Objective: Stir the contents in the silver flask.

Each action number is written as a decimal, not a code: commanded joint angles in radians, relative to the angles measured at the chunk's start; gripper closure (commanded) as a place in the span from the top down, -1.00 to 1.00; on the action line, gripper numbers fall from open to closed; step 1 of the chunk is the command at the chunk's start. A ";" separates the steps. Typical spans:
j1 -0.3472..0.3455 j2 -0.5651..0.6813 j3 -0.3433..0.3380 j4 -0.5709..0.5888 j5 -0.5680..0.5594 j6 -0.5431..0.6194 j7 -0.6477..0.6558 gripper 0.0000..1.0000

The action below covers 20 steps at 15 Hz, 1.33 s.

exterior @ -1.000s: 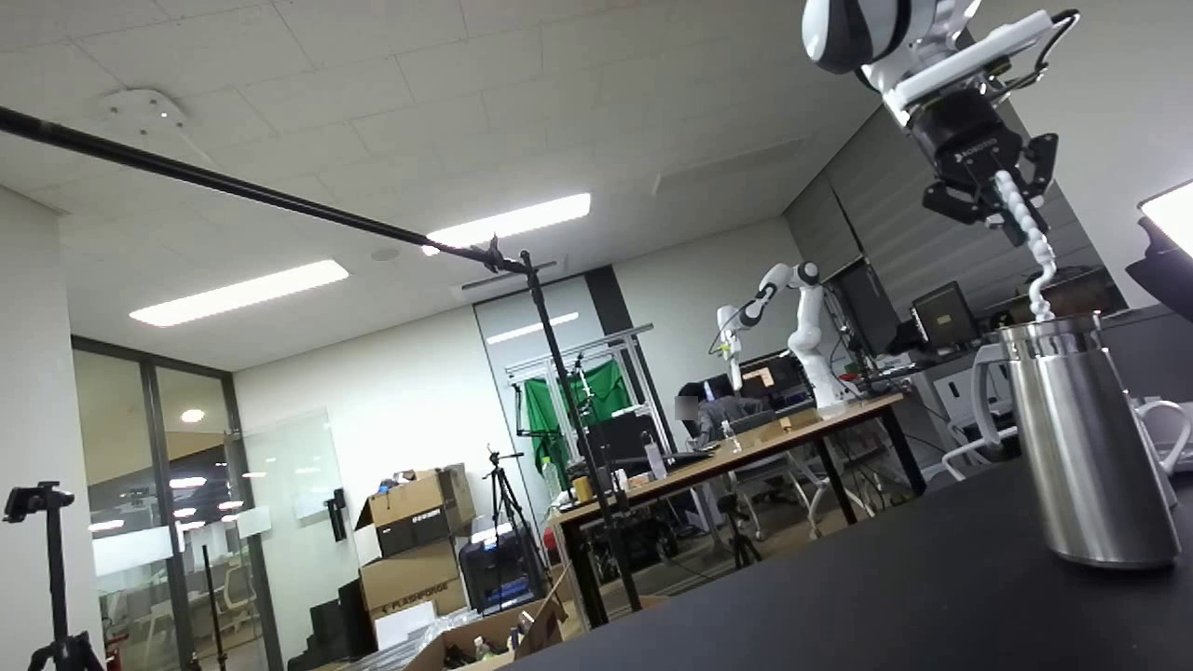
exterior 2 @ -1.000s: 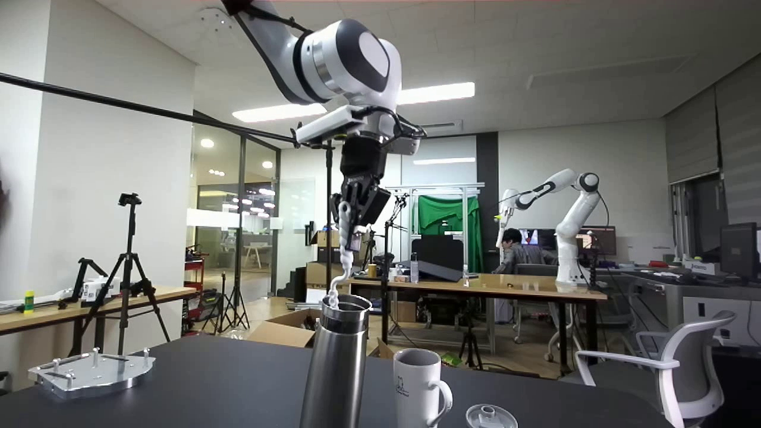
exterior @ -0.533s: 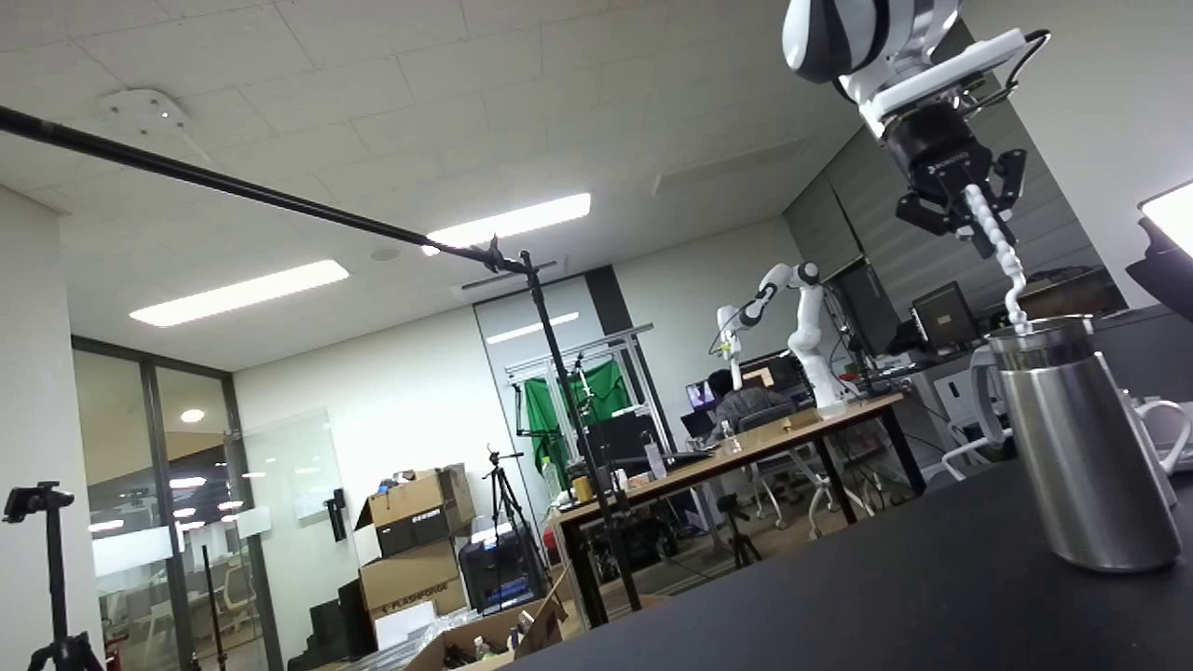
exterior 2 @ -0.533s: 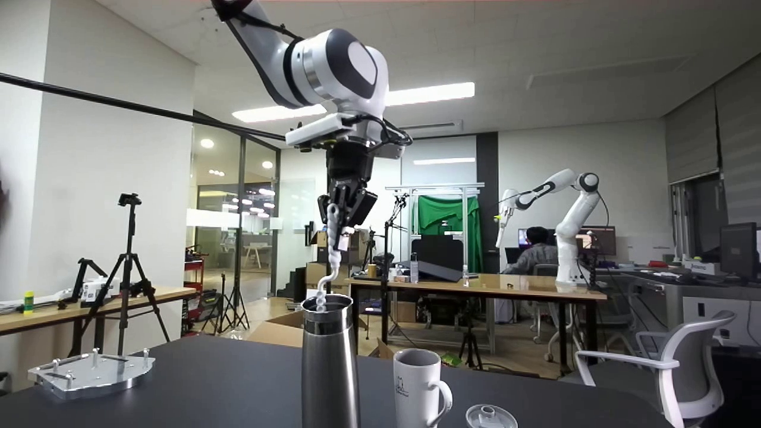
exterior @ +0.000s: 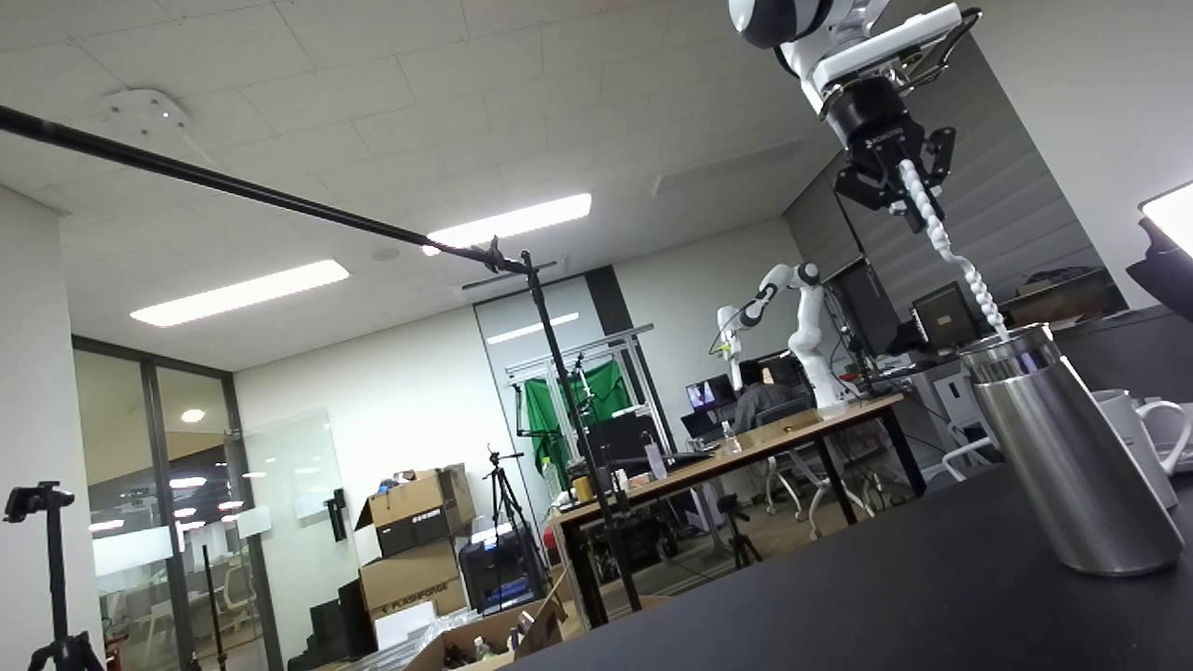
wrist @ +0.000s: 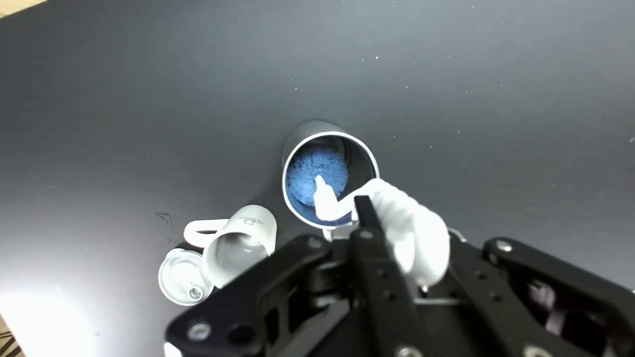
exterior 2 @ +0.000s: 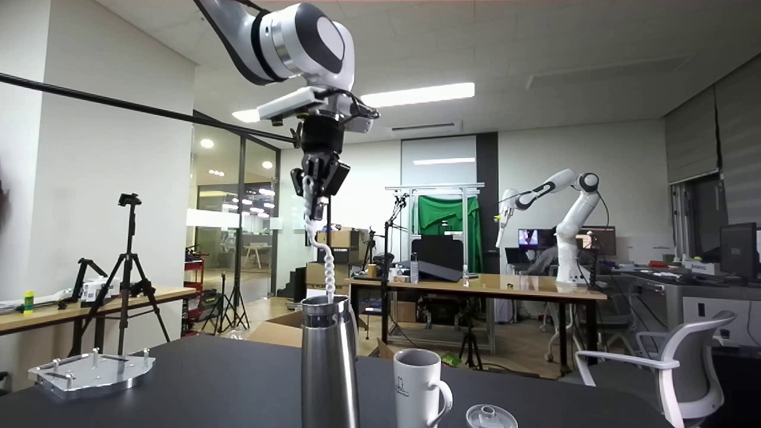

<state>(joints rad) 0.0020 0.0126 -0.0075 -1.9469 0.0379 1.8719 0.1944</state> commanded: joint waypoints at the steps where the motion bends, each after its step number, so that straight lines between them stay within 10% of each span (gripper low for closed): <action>1: 0.000 -0.023 0.004 0.027 -0.019 -0.033 0.013 -0.92; 20: -0.044 0.128 -0.039 -0.010 0.031 0.001 -0.026 -0.92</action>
<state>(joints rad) -0.0569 0.1840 -0.0524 -1.9671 0.0747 1.9089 0.1566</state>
